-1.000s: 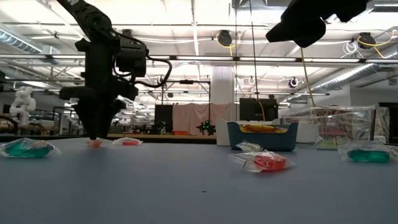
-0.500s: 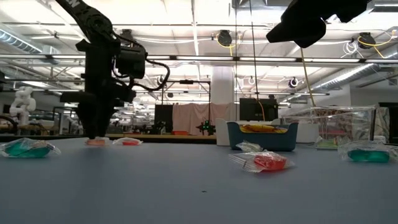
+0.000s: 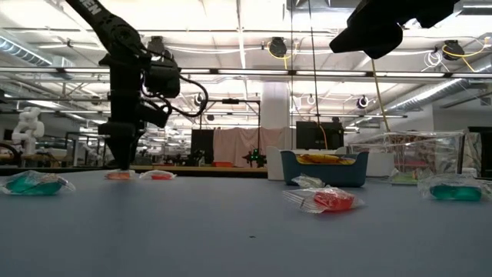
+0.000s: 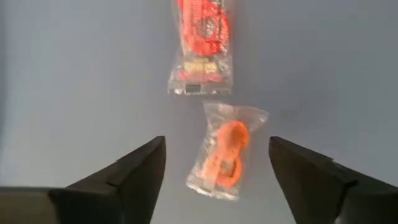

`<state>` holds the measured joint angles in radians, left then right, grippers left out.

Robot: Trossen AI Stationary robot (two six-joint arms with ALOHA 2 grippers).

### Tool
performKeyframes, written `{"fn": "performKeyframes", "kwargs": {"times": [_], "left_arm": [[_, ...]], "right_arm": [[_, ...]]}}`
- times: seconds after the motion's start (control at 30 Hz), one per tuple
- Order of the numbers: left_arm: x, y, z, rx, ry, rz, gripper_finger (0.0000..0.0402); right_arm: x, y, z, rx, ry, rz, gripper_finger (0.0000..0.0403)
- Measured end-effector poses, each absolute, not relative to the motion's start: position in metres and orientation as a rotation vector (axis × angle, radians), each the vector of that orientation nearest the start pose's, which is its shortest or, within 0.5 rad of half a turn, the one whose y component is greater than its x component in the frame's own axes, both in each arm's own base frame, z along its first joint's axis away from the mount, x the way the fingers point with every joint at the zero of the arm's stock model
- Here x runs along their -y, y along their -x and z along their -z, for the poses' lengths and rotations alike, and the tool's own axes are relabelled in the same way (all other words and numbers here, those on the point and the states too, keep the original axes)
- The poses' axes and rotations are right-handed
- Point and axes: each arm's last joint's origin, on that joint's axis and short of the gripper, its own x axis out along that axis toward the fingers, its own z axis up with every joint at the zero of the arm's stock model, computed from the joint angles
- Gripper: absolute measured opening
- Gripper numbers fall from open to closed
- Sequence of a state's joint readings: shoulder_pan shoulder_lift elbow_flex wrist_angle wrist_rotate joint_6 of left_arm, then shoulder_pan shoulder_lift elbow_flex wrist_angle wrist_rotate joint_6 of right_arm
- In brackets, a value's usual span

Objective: Sort candy
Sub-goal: Put the top left orange candy into the transparent bin

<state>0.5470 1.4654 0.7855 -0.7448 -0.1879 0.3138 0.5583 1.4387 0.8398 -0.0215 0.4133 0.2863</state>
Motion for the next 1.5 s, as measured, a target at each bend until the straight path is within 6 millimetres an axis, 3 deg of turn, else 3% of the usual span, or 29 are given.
{"fn": "performKeyframes", "kwargs": {"times": [0.23,0.6,0.83,1.07,1.5], "left_arm": [[-0.136,-0.190,-0.156,-1.521,0.064,-0.307,0.0289],[-0.132,-0.198,-0.135,-1.565,0.180,-0.181,0.0208],[-0.113,-0.203,-0.150,-1.496,0.211,-0.240,0.0142],[-0.088,-0.211,-0.165,-1.430,0.171,-0.193,0.0087],[-0.054,-0.217,-0.191,-1.263,0.122,-0.155,0.0058]], "right_arm": [[-0.148,-0.259,-0.222,-0.563,0.012,-0.060,0.0198],[-0.148,-0.259,-0.222,-0.560,0.011,-0.061,0.0198],[-0.148,-0.259,-0.222,-0.559,0.017,-0.062,0.0198],[-0.148,-0.259,-0.222,-0.558,-0.005,-0.052,0.0198],[-0.155,-0.276,-0.201,-0.539,0.032,-0.051,0.0198]]}}
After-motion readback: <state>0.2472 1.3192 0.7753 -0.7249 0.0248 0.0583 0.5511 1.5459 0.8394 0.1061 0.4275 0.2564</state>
